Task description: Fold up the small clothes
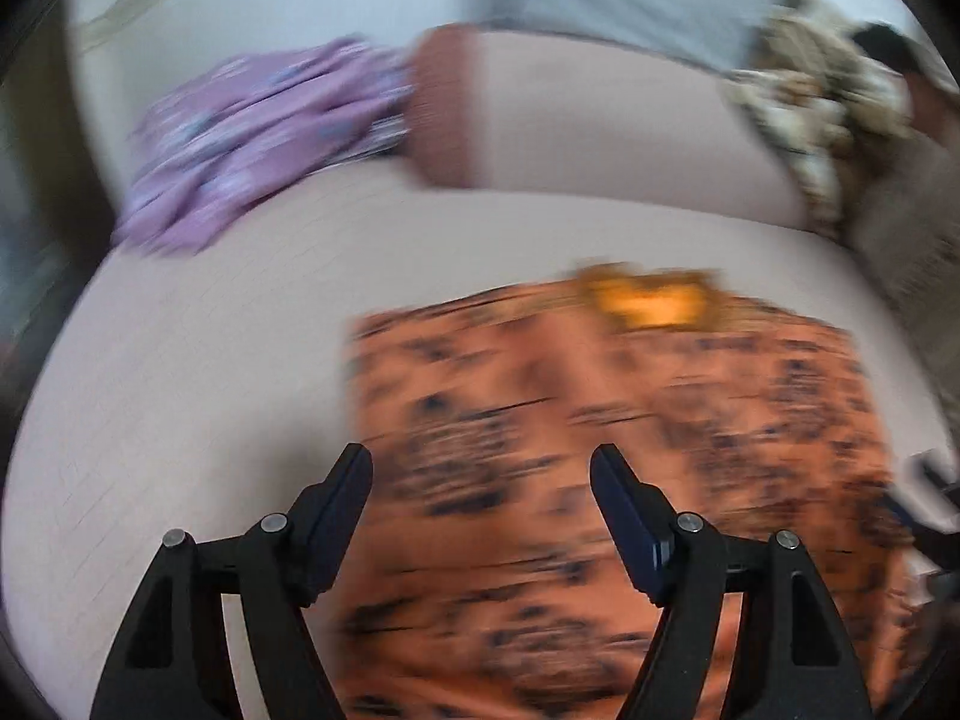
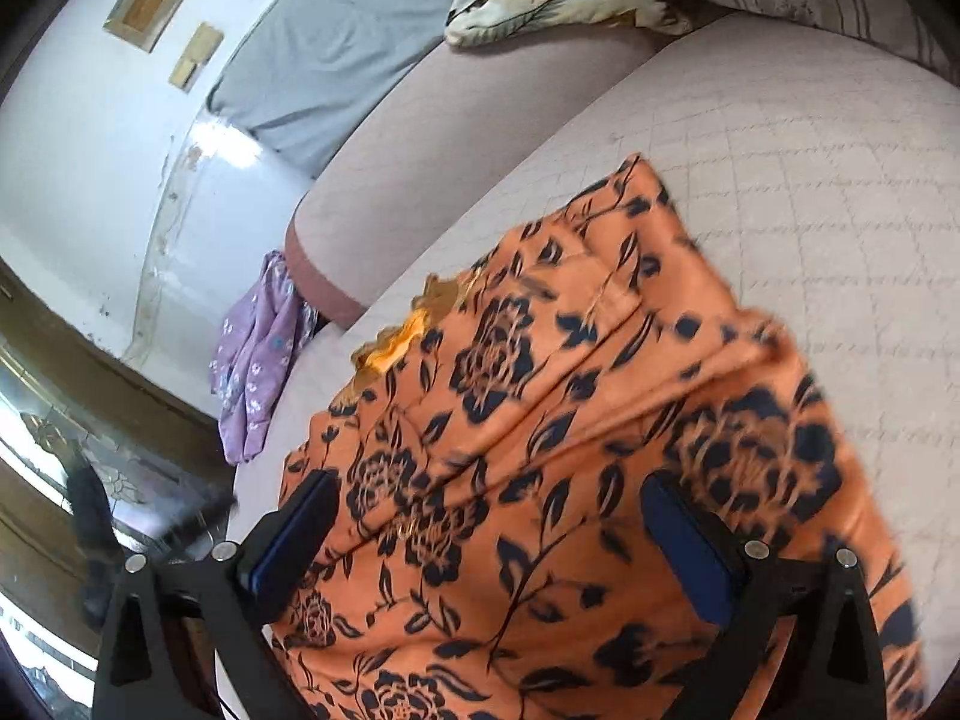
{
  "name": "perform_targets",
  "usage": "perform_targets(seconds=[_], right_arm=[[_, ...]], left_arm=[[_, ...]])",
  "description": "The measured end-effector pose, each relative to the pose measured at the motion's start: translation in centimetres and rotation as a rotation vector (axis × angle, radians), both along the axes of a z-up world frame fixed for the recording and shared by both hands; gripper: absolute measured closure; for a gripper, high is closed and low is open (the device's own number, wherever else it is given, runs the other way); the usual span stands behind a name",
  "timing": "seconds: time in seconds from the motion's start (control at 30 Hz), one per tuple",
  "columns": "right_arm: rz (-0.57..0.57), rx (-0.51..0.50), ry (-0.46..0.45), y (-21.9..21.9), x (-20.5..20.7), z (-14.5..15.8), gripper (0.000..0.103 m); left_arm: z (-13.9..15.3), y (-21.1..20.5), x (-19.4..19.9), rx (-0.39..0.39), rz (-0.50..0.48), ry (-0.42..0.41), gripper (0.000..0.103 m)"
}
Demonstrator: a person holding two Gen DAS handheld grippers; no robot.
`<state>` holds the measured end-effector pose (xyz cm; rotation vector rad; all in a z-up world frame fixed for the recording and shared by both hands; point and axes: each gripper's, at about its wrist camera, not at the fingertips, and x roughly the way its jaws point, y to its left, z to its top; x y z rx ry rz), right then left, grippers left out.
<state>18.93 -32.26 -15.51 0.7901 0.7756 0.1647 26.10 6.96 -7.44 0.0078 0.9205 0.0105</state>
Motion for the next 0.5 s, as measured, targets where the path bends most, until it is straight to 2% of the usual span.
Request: perform_targets(seconds=[0.13, 0.23, 0.33, 0.43, 0.47, 0.5], right_arm=[[0.0, 0.106, -0.017, -1.4, 3.1, 1.2, 0.001], [-0.055, 0.114, 0.089, -2.1, 6.5, 0.1, 0.001], [-0.093, 0.163, 0.216, -2.6, 9.0, -2.3, 0.006], [-0.127, 0.111, 0.236, -2.4, 9.7, -2.6, 0.014], [-0.143, 0.088, 0.248, -2.3, 9.9, -2.5, 0.023], [-0.154, 0.053, 0.26, -2.1, 10.3, -2.3, 0.039]], left_arm=[[-2.9, 3.9, -1.8, -0.031, 0.099, 0.021, 0.027], [-5.0, 4.5, -1.8, -0.036, 0.105, 0.028, 0.027], [-6.9, 4.3, -2.0, -0.019, 0.082, 0.027, 0.027], [-7.4, 4.5, -2.1, -0.04, 0.081, 0.017, 0.026], [-7.1, 4.7, -2.1, -0.05, 0.086, 0.016, 0.026], [-7.1, 4.8, -1.7, -0.059, 0.094, 0.02, 0.026]])
